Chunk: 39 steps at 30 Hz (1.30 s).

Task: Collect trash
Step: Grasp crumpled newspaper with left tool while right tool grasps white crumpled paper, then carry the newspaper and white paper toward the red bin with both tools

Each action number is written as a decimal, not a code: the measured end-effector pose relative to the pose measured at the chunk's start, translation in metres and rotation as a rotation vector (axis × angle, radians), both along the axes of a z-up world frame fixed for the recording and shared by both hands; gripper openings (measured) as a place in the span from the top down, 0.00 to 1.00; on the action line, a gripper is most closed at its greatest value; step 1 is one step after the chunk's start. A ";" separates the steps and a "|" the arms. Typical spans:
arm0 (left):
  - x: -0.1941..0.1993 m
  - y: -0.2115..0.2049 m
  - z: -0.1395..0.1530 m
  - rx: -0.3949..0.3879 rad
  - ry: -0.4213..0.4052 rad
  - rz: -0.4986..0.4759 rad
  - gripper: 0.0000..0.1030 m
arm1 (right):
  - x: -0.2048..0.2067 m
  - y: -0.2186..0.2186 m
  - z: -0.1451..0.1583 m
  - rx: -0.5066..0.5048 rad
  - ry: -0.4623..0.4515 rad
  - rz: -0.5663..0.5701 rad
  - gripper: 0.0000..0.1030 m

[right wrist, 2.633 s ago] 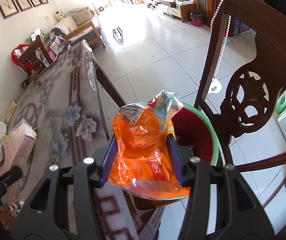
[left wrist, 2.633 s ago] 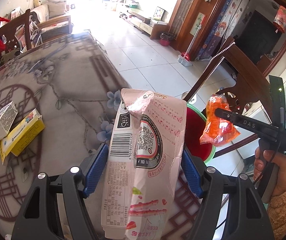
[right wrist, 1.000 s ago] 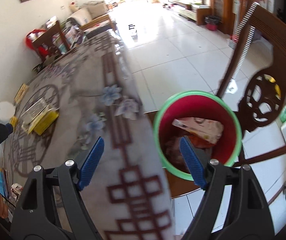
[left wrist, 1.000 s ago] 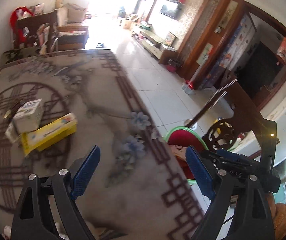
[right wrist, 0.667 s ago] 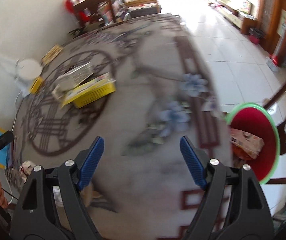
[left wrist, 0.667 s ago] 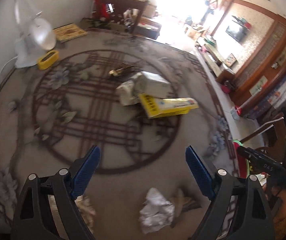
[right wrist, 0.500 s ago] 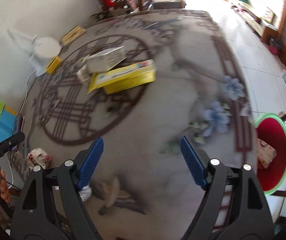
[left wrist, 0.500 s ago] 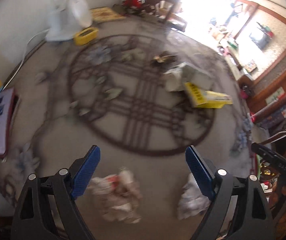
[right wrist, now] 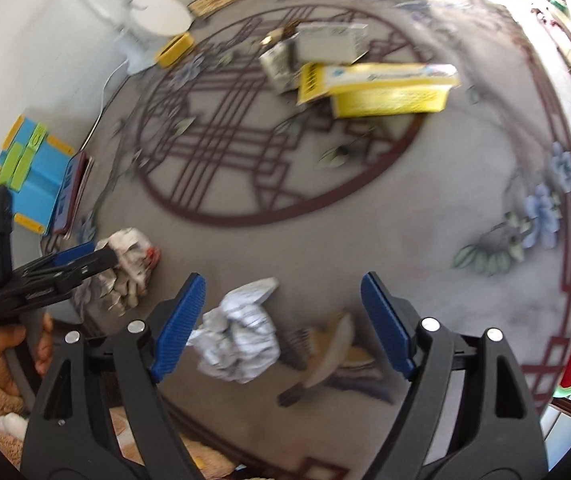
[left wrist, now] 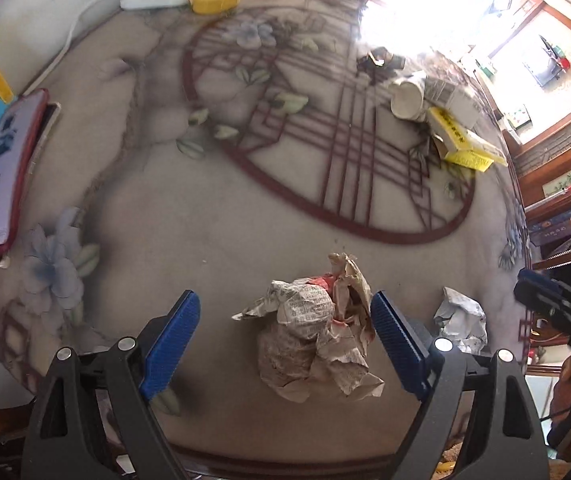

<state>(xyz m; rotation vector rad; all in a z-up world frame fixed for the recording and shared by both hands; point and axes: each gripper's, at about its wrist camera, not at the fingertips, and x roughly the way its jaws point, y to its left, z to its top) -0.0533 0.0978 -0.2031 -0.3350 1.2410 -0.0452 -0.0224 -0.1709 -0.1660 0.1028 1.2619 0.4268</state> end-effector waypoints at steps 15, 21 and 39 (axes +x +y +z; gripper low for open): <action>0.024 -0.035 -0.015 -0.015 0.032 -0.176 0.55 | -0.019 0.029 -0.030 0.054 0.141 0.114 0.38; 0.051 -0.030 0.004 0.020 -0.066 -0.158 0.56 | -0.012 0.032 -0.031 0.061 0.121 0.085 0.73; 0.084 -0.028 0.012 0.055 -0.112 -0.179 0.58 | 0.033 0.013 -0.011 0.040 -0.016 -0.054 0.79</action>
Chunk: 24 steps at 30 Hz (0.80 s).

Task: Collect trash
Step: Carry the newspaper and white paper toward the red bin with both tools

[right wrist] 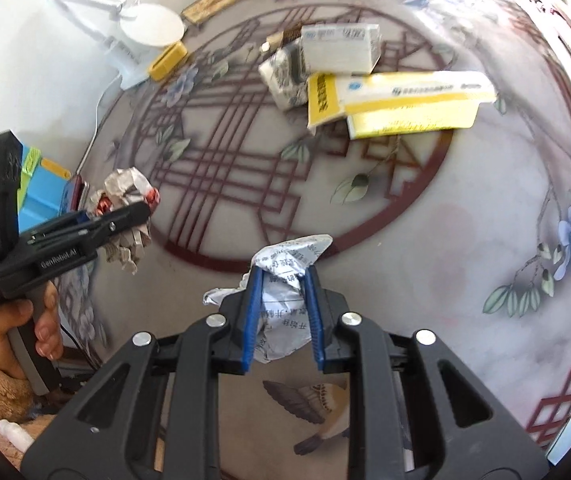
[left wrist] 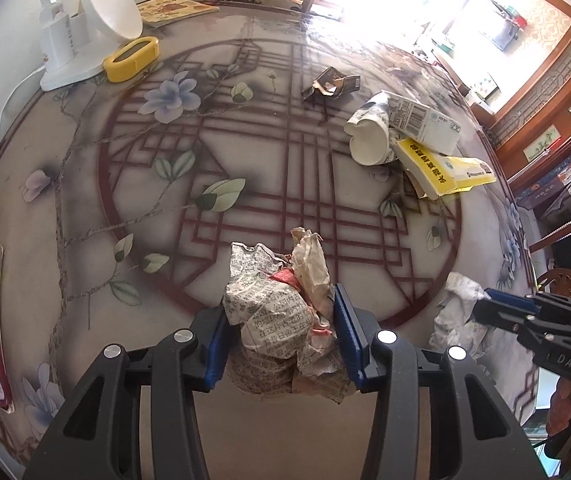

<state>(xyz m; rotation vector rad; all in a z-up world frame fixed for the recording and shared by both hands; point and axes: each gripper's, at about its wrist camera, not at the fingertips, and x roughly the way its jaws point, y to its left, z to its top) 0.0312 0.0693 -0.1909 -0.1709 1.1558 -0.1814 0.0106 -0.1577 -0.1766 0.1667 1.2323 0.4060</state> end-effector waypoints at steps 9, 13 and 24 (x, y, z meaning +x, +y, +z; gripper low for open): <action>0.016 -0.025 0.020 -0.006 -0.053 -0.081 0.58 | -0.003 -0.028 0.024 0.021 -0.066 -0.105 0.79; 0.021 -0.041 0.029 -0.005 -0.080 -0.123 0.58 | -0.004 -0.040 0.027 0.021 -0.073 -0.146 0.79; 0.020 -0.090 0.045 0.010 -0.112 -0.218 0.58 | -0.023 -0.086 0.040 0.049 -0.125 -0.255 0.79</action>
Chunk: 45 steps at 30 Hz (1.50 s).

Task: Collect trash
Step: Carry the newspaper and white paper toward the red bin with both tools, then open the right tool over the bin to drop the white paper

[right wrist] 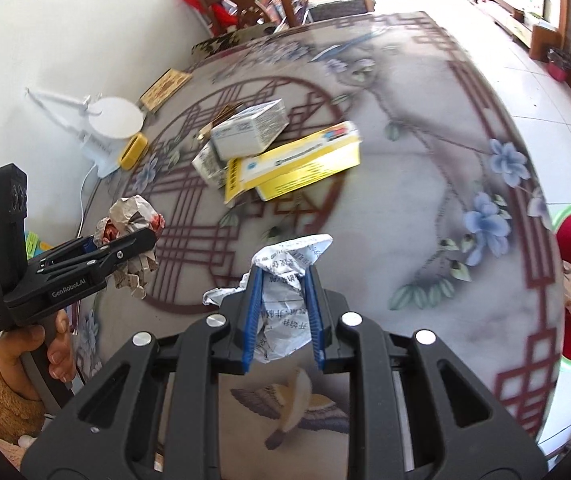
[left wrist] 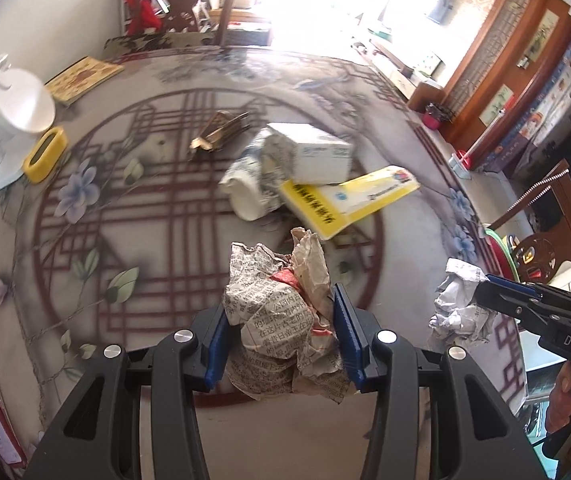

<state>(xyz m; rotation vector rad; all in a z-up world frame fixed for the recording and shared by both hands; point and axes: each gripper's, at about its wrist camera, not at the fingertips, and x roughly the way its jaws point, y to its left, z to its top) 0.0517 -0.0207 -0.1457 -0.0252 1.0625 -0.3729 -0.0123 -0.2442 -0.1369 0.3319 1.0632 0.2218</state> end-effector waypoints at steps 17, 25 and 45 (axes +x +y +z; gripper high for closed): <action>-0.021 -0.097 0.009 -0.009 -0.020 -0.073 0.58 | -0.032 -0.096 0.016 -0.006 -0.056 -0.108 0.79; -0.023 -0.167 0.007 -0.016 -0.012 -0.168 0.58 | -0.059 -0.197 0.022 -0.046 -0.081 -0.309 0.79; -0.043 -0.305 0.001 0.014 0.016 -0.415 0.58 | -0.124 -0.310 0.000 -0.039 -0.050 -0.578 0.79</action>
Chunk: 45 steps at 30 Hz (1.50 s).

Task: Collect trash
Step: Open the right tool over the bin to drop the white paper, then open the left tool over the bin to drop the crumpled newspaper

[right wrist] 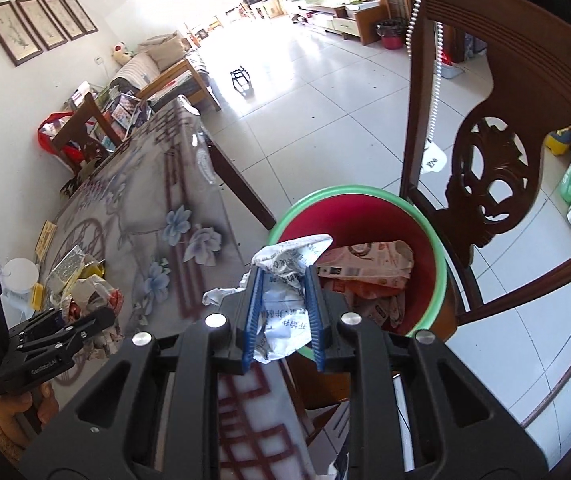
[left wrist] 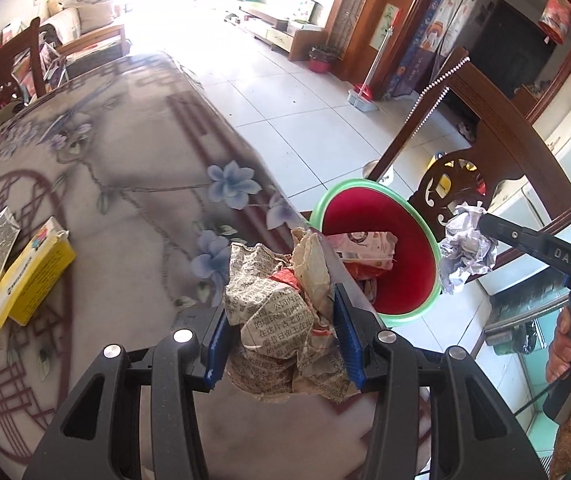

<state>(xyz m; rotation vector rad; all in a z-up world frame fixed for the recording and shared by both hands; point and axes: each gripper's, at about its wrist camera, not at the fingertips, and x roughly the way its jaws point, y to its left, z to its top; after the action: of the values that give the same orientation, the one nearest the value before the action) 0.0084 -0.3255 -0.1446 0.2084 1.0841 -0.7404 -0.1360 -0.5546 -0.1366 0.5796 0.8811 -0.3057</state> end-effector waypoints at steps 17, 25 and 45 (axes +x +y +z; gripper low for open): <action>0.000 -0.018 -0.005 0.014 0.006 -0.021 0.58 | 0.004 -0.018 0.003 -0.143 0.014 -0.093 0.36; -0.009 -0.068 0.002 -0.047 -0.018 -0.128 0.58 | -0.037 -0.022 -0.010 -0.102 0.060 -0.176 0.35; -0.026 -0.190 -0.012 -0.054 -0.003 -0.331 0.32 | -0.117 -0.015 0.012 -0.171 0.075 -0.330 0.34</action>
<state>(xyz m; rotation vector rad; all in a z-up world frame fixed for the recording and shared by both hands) -0.0172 -0.5153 -0.1568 0.3478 1.0367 -1.0635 -0.2525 -0.5696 -0.1245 0.5566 0.8201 -0.6991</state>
